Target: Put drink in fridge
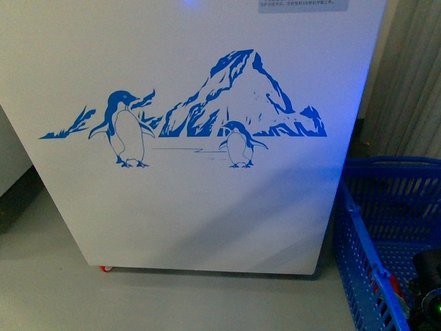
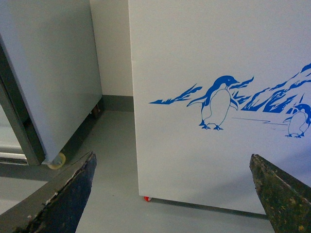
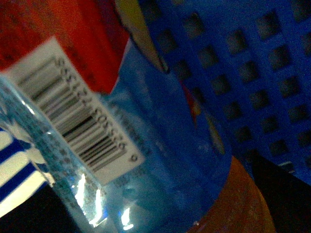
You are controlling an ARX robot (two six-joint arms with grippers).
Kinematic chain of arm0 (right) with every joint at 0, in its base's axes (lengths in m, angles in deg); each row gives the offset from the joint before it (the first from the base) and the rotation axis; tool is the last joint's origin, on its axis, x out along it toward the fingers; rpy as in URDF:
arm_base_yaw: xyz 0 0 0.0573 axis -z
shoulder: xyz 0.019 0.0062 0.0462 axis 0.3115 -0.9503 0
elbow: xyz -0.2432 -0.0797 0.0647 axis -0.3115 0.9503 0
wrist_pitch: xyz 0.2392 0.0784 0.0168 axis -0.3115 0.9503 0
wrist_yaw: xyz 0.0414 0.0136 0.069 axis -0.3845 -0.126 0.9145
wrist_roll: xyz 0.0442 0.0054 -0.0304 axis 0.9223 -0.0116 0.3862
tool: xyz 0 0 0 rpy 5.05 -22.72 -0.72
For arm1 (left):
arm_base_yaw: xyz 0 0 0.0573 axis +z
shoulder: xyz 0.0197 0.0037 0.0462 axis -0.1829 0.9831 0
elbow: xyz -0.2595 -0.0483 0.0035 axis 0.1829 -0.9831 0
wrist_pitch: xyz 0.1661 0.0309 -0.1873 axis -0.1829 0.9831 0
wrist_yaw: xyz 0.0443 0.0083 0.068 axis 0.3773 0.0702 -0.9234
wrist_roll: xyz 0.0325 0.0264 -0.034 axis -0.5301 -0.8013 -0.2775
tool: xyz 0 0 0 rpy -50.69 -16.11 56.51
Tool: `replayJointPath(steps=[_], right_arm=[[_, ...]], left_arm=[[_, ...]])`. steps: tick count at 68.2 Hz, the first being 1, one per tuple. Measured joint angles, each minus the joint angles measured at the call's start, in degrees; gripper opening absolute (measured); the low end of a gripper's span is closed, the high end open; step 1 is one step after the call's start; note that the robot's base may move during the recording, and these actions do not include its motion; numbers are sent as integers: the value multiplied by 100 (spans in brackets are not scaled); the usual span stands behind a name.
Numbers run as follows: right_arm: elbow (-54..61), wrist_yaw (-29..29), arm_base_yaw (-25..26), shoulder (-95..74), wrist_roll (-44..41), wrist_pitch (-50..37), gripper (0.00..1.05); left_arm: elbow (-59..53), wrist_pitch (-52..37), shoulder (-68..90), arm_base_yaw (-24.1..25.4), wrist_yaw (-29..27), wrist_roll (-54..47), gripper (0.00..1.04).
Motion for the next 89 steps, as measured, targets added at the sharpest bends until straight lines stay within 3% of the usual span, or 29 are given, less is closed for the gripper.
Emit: replayJointPath(steps=[22, 34, 46, 61, 76, 89], right_arm=[[577, -651, -9, 352, -570, -52, 60], [1287, -1167, 35, 1054, -1032, -466, 48], [2304, -1580, 59, 2293, -1458, -1080, 44], [3635, -1486, -33, 4533, -1624, -1305, 44], [4769, -1029, -66, 7342, -1591, -756, 44], [5018, -629, -39, 9755, -1314, -7, 44]], left_arm=[[0, -2, 0, 0, 0, 0, 97], [0, 0, 0, 0, 0, 0, 97], [0, -2, 0, 0, 0, 0, 97], [0, -2, 0, 0, 0, 0, 97], [0, -2, 0, 0, 0, 0, 97], [0, -2, 0, 0, 0, 0, 97]])
